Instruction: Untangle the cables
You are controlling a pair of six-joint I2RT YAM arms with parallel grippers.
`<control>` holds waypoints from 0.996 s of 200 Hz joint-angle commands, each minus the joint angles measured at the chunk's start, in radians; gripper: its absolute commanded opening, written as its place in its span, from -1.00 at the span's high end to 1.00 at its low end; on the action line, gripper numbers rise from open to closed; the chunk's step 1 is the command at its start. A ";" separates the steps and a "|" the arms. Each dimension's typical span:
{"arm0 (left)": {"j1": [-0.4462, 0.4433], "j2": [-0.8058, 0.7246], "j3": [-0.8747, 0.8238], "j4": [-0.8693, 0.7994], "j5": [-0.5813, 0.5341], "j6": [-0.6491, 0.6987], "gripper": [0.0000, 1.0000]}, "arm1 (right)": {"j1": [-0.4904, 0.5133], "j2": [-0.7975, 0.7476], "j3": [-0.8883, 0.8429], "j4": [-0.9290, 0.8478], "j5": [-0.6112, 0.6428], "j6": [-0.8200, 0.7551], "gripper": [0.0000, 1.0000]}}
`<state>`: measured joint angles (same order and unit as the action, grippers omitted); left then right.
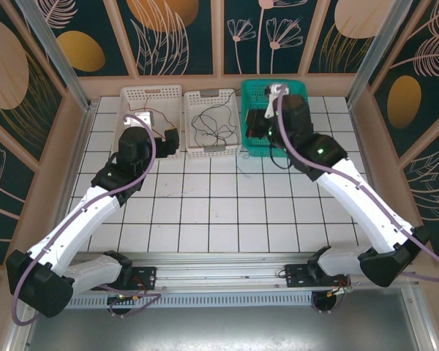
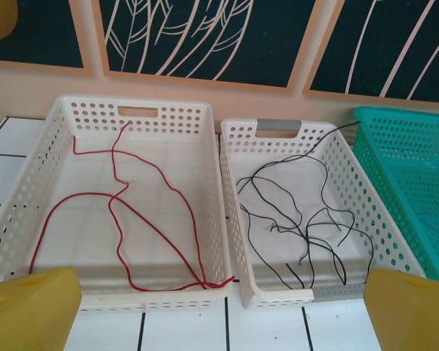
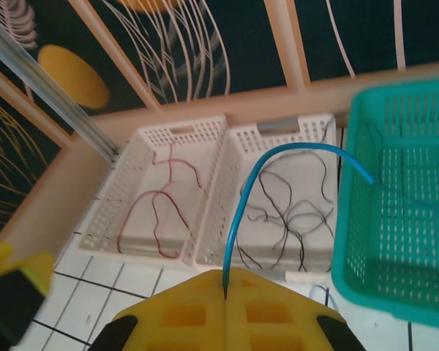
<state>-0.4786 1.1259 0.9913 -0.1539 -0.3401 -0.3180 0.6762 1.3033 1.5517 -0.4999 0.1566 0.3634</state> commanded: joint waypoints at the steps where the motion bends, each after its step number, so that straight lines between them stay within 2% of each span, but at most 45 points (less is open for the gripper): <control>1: 0.005 0.005 0.028 -0.003 0.010 0.016 -0.97 | 0.008 0.071 0.212 -0.094 0.021 -0.075 1.00; 37: 0.005 0.009 0.027 -0.003 0.009 0.017 -0.97 | -0.023 0.270 0.683 -0.209 0.015 -0.139 1.00; 58: 0.005 0.009 0.026 -0.003 0.010 0.016 -0.97 | -0.096 0.409 0.968 -0.279 -0.018 -0.145 1.00; 71: 0.004 0.011 0.026 -0.002 0.012 0.014 -0.97 | -0.148 0.463 1.067 -0.276 -0.037 -0.147 1.00; 85: 0.005 0.012 0.026 -0.003 0.018 0.014 -0.97 | -0.220 0.477 1.040 -0.221 -0.045 -0.147 1.00; 108: 0.005 0.014 0.026 -0.002 0.021 0.014 -0.97 | -0.323 0.502 0.948 -0.146 -0.133 -0.125 1.00; 116: 0.005 0.012 0.025 -0.001 0.018 0.013 -0.97 | -0.343 0.529 0.940 -0.141 -0.168 -0.132 1.00; 134: 0.005 0.014 0.026 -0.001 0.018 0.014 -0.97 | -0.381 0.589 0.880 -0.125 -0.161 -0.156 1.00; 160: 0.005 0.017 0.025 -0.001 0.021 0.012 -0.97 | -0.465 0.692 0.788 -0.098 -0.265 -0.138 1.00; 181: 0.005 0.021 0.024 -0.001 0.025 0.011 -0.97 | -0.491 0.748 0.708 -0.075 -0.284 -0.133 1.00; 199: 0.005 0.023 0.026 -0.001 0.027 0.012 -0.97 | -0.485 0.752 0.616 -0.043 -0.249 -0.132 1.00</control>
<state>-0.4786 1.1381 0.9913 -0.1543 -0.3214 -0.3180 0.1913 2.0659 2.2555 -0.6010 -0.0727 0.2340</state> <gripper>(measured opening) 0.985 0.042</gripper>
